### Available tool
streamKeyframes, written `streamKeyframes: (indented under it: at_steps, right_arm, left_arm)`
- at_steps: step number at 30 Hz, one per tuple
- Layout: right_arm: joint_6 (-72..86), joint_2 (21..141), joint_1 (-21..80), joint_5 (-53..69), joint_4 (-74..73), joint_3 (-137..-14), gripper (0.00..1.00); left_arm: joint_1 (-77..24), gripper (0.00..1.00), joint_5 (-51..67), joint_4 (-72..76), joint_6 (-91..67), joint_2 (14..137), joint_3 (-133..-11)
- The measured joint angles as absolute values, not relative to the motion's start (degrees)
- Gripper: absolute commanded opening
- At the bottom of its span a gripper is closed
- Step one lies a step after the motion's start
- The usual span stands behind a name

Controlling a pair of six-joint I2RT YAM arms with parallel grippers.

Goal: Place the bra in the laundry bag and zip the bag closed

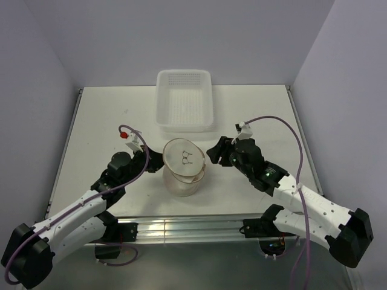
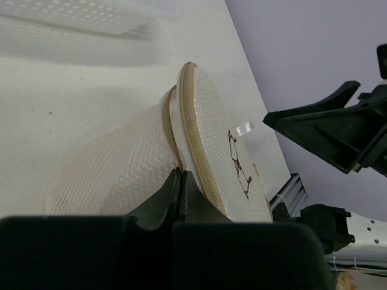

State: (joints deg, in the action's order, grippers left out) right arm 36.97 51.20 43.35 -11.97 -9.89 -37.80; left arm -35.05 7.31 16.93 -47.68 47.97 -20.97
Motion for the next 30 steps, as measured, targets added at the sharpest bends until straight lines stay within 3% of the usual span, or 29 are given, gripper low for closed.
streamKeyframes:
  at_steps: [2,7,18,21,23,27,30]
  right_arm:
    - [38.61,52.12,40.34,-7.07,-6.85,-36.03,0.69]
    - [42.04,55.66,37.10,2.96,0.38,-33.95,0.70]
    - [46.02,58.26,35.31,10.00,6.11,-31.31,0.62]
    - [46.50,58.76,35.27,11.18,6.83,-31.27,0.57]
    - [46.87,58.96,35.24,11.81,7.11,-31.11,0.47]
    - [47.37,59.07,35.20,12.36,7.66,-30.20,0.40]
    - [47.62,59.09,35.20,12.56,7.81,-29.89,0.27]
  left_arm:
    - [-34.98,0.00,7.75,17.65,-47.70,48.66,-21.04]
    - [-34.96,0.00,8.43,18.65,-47.75,49.50,-21.04]
    - [-34.94,0.00,9.13,19.07,-47.70,49.54,-21.04]
    - [-34.89,0.00,9.23,19.07,-47.68,49.84,-21.04]
    - [-34.76,0.00,9.26,19.16,-47.64,49.98,-21.04]
    - [-34.33,0.00,9.23,18.98,-47.07,50.54,-21.52]
    - [-34.04,0.00,9.30,18.98,-46.52,50.76,-22.13]
